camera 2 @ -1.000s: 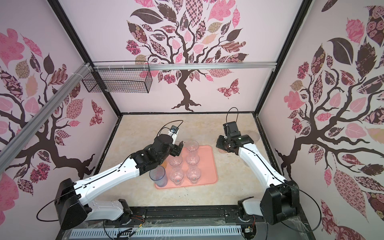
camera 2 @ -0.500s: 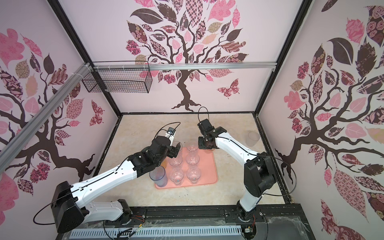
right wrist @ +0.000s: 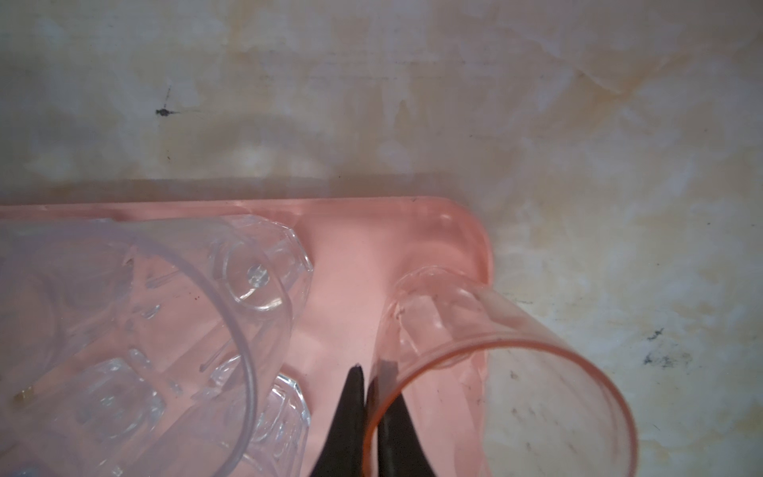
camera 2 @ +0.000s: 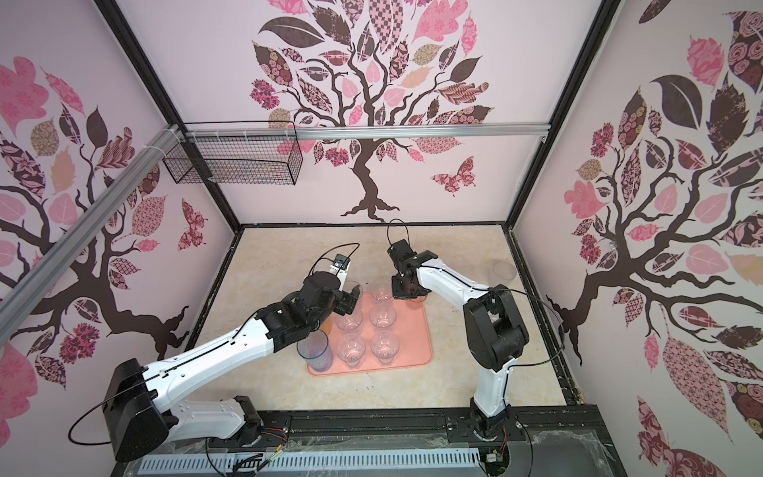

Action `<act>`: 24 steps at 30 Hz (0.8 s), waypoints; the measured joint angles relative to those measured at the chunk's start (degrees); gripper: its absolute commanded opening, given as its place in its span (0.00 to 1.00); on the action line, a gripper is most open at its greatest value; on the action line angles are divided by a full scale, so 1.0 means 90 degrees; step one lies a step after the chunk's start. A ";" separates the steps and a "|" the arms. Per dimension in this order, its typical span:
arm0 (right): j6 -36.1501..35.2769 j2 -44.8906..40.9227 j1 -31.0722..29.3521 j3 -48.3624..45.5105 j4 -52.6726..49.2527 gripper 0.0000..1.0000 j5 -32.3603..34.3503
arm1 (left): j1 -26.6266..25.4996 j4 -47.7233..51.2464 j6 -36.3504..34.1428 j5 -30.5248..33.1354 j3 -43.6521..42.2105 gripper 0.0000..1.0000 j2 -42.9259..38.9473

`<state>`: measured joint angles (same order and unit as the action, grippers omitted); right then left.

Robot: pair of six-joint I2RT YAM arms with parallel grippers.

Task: Place the glasses into the tray
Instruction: 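Lower the pink cup onto the tray corner and open right gripper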

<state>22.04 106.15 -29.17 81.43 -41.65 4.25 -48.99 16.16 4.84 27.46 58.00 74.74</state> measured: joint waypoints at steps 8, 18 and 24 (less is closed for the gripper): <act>-0.0051 0.0255 -0.0002 0.0352 0.0039 0.00 -0.0002 | 0.0000 -0.0019 0.0085 -0.0087 -0.0070 0.85 0.0049; -0.0083 0.0588 -0.0002 0.0551 0.0041 0.00 0.0012 | 0.0000 -0.0019 0.0138 -0.0136 -0.0087 0.85 0.0049; -0.0100 0.0690 -0.0002 0.0709 0.0019 0.06 0.0005 | 0.0000 -0.0019 0.0158 -0.0185 -0.0090 0.85 0.0049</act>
<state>21.15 112.36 -29.19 87.81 -41.47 4.29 -48.99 15.99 6.26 25.80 57.19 75.18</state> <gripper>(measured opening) 0.085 0.850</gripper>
